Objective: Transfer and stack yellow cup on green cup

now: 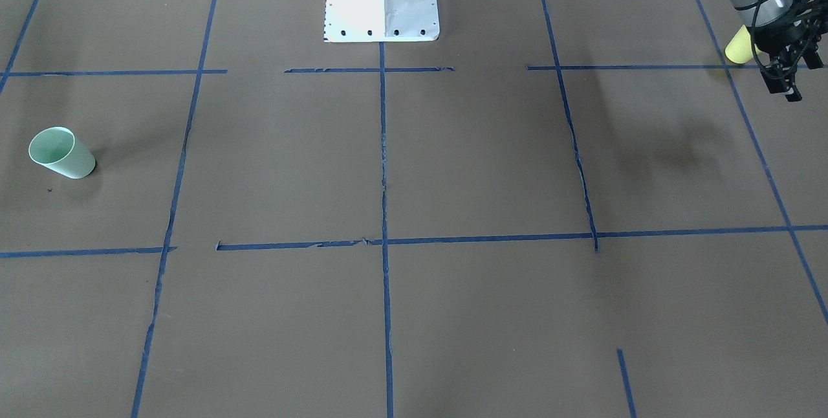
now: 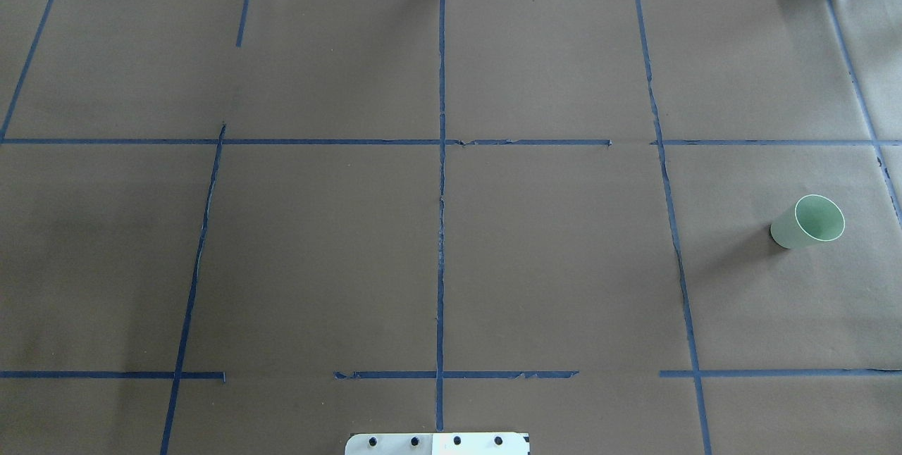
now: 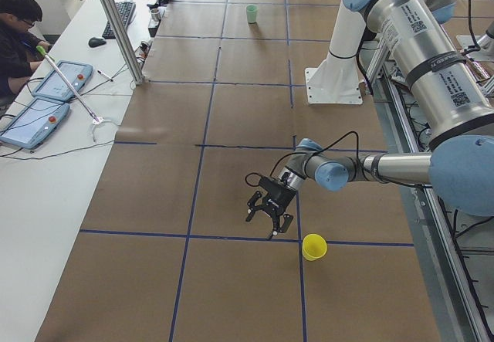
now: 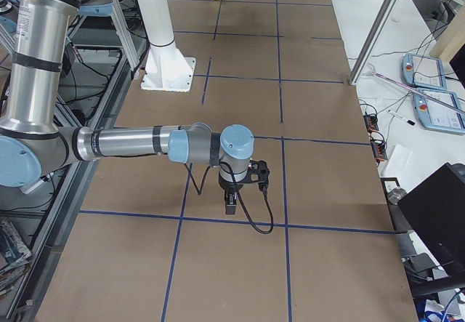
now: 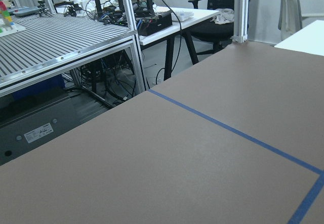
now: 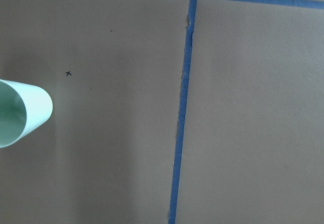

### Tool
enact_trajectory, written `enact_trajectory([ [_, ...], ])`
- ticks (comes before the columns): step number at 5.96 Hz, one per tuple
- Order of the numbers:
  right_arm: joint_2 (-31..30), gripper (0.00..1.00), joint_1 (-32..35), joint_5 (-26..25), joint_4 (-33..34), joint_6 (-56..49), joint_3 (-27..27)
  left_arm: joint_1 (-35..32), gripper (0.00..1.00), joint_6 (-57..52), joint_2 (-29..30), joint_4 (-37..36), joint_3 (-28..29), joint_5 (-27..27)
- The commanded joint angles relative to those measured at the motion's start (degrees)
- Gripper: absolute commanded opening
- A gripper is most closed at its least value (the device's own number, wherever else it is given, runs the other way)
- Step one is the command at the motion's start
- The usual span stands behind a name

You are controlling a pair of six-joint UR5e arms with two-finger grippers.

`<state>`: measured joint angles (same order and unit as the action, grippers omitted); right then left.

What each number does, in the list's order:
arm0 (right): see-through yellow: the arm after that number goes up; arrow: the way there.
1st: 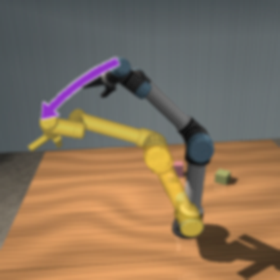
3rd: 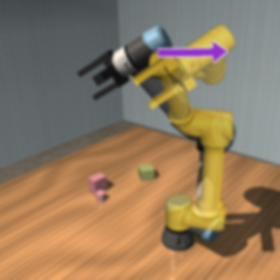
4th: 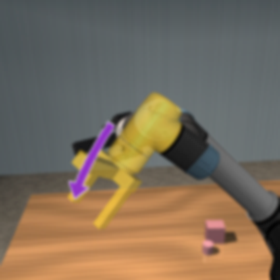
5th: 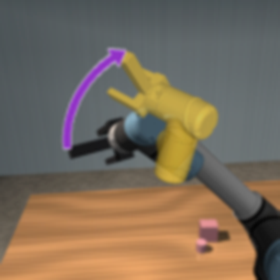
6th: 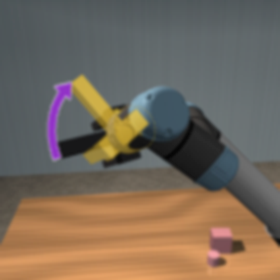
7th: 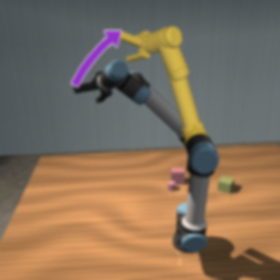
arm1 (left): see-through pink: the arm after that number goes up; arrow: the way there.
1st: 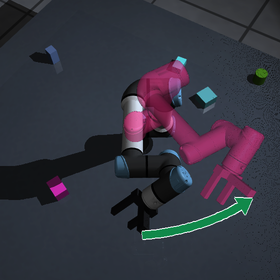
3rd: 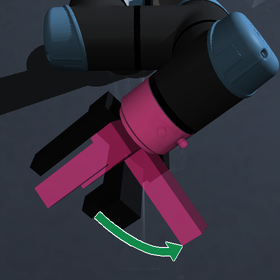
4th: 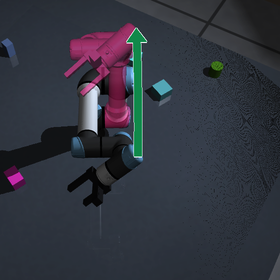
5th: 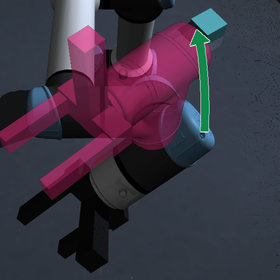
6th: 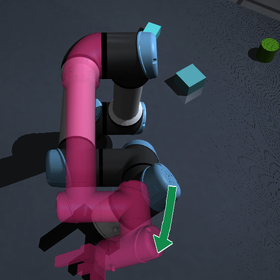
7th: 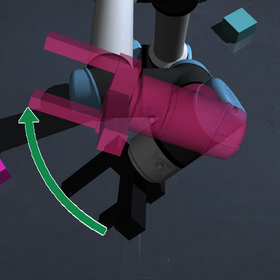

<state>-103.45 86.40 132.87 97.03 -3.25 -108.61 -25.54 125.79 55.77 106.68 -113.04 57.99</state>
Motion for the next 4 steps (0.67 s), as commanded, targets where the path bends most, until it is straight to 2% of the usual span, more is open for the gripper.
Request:
enact_trajectory([
  [1, 0.0, 1.00, 0.0, 0.5, 0.1, 0.0, 0.0, 1.0, 1.00, 11.4, 3.4, -11.0, -0.2, 1.8],
  [2, 0.0, 1.00, 0.0, 0.5, 0.1, 0.0, 0.1, 2.7, 1.00, 17.9, 7.1, -21.0, -0.5, 3.9],
  [3, 0.0, 1.00, 0.0, 0.6, 0.1, 0.0, 0.1, 5.3, 1.00, 22.8, 8.5, -26.7, -1.1, 5.9],
  [4, 0.0, 1.00, 0.0, 0.6, 0.0, 0.0, 0.1, 8.5, 1.00, 29.0, 10.1, -35.0, -2.0, 10.3],
])
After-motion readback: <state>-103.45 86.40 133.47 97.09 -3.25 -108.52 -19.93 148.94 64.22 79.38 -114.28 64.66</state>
